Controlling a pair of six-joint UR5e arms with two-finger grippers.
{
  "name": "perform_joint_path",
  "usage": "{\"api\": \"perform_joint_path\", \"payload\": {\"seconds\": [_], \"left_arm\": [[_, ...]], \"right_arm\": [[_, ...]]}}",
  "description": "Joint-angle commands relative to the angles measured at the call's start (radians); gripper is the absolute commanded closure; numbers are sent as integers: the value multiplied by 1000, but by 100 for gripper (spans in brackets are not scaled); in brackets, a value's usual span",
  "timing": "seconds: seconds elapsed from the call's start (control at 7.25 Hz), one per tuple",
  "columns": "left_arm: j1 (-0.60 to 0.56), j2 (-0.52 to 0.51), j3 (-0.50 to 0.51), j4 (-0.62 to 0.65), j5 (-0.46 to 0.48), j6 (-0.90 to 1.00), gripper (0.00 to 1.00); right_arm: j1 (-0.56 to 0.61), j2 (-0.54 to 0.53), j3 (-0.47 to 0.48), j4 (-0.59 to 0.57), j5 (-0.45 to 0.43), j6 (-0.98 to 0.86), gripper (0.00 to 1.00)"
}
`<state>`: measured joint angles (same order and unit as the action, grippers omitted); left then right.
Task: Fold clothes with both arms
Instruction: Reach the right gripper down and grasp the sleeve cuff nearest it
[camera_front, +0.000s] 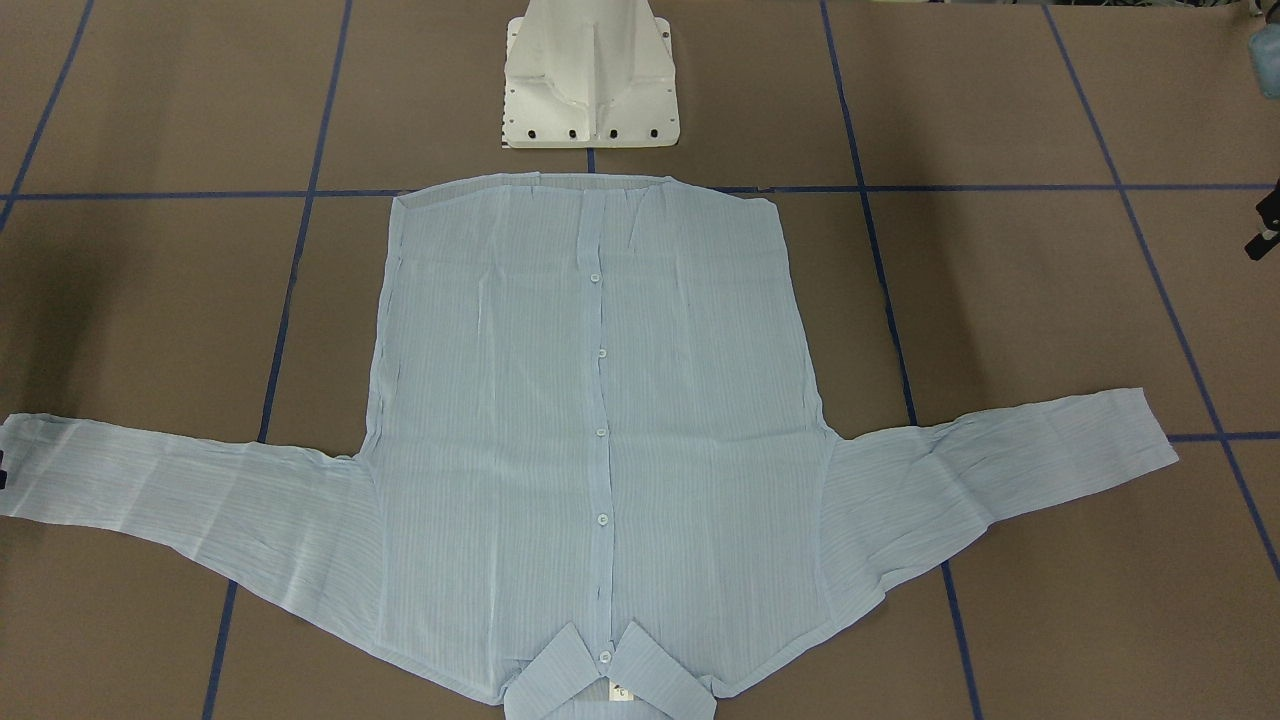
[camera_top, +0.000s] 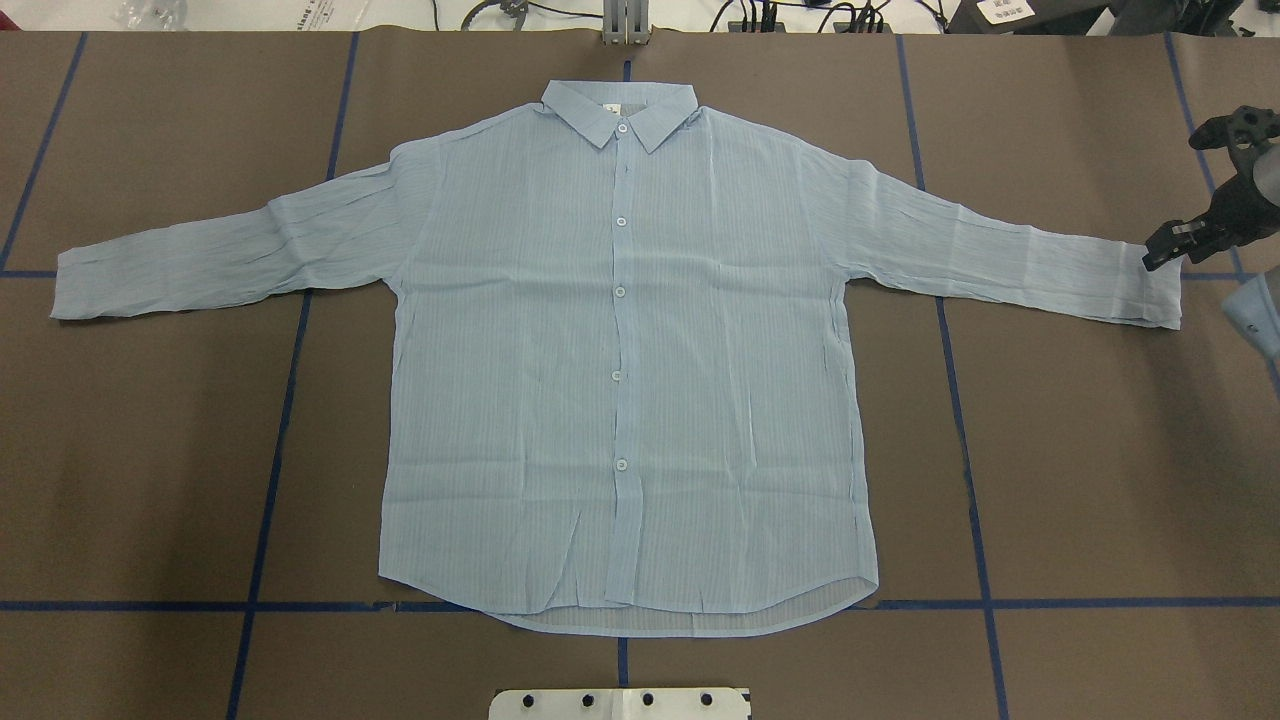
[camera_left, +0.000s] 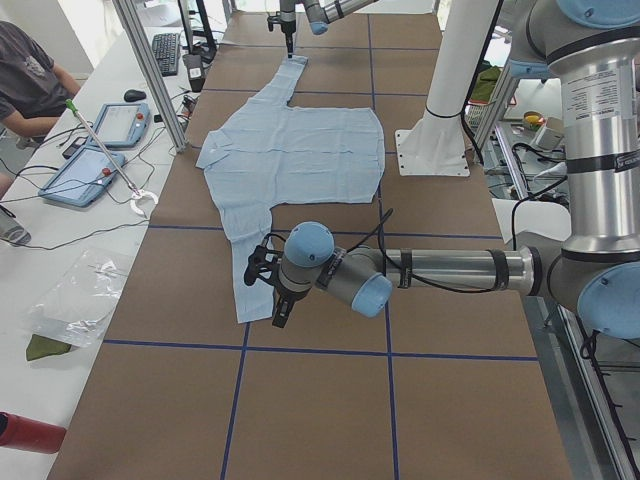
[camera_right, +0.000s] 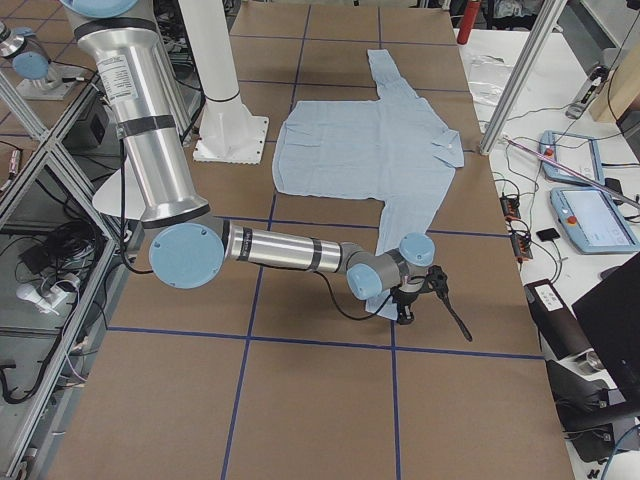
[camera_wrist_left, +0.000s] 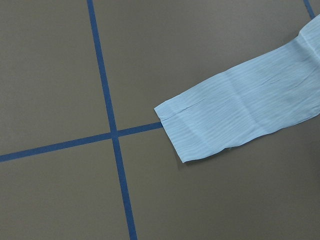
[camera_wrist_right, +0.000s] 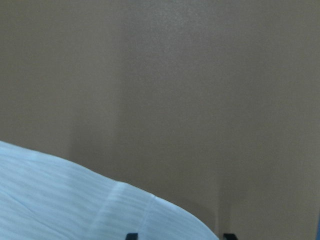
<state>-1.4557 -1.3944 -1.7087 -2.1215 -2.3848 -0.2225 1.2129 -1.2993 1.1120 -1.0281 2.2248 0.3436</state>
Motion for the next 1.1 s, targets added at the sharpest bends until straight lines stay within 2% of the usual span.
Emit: {"api": "perform_joint_path", "payload": {"seconds": [0.0,0.41,0.83,0.97], "left_arm": [[0,0,0,0,-1,0,0],[0,0,-2,0,-5,0,0],[0,0,-8,0,-7,-1,0],[0,0,-8,0,-7,-3,0]], "right_arm": [[-3,3,-12,0,-2,-2,39],[-3,6,-14,0,-34,-2,42],[-1,9,-14,-1,-36,0,96],[2,11,-12,-1,-34,0,100]]}}
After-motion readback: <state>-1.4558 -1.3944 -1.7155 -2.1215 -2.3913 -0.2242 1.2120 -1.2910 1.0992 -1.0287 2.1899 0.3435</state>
